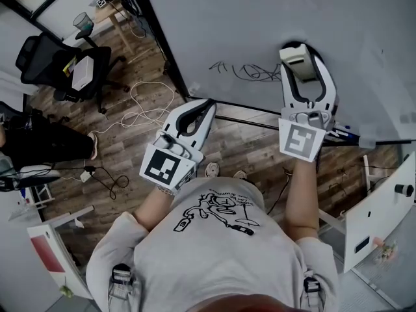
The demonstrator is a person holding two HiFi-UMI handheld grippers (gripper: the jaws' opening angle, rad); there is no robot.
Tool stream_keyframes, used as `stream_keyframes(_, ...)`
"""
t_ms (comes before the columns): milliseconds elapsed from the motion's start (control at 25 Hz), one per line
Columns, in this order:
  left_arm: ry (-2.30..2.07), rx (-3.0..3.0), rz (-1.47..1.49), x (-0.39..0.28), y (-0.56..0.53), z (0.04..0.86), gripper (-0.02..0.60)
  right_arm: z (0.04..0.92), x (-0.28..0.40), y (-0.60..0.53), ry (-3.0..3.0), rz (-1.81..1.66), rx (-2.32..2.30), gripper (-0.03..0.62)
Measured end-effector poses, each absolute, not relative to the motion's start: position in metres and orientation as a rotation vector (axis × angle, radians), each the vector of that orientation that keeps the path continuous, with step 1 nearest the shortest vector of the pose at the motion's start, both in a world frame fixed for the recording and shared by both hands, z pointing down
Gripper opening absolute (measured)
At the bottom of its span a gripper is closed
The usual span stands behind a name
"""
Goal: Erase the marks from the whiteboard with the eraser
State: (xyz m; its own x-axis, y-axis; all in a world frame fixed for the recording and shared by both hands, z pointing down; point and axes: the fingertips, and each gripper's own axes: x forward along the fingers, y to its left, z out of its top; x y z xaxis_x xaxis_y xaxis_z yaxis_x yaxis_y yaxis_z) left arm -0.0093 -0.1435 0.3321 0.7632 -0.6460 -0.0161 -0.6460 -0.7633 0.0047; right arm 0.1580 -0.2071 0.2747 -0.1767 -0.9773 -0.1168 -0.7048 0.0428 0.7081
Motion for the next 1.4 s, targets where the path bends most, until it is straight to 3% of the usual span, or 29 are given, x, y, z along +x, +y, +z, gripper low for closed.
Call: stream_keyframes(1400, 1.142, -2.919, 0.022, -0.021, -0.139, 0.329, 0.023, 0.400, 0.059, -0.234, -1.859, -1.059, 1.326, 0.258)
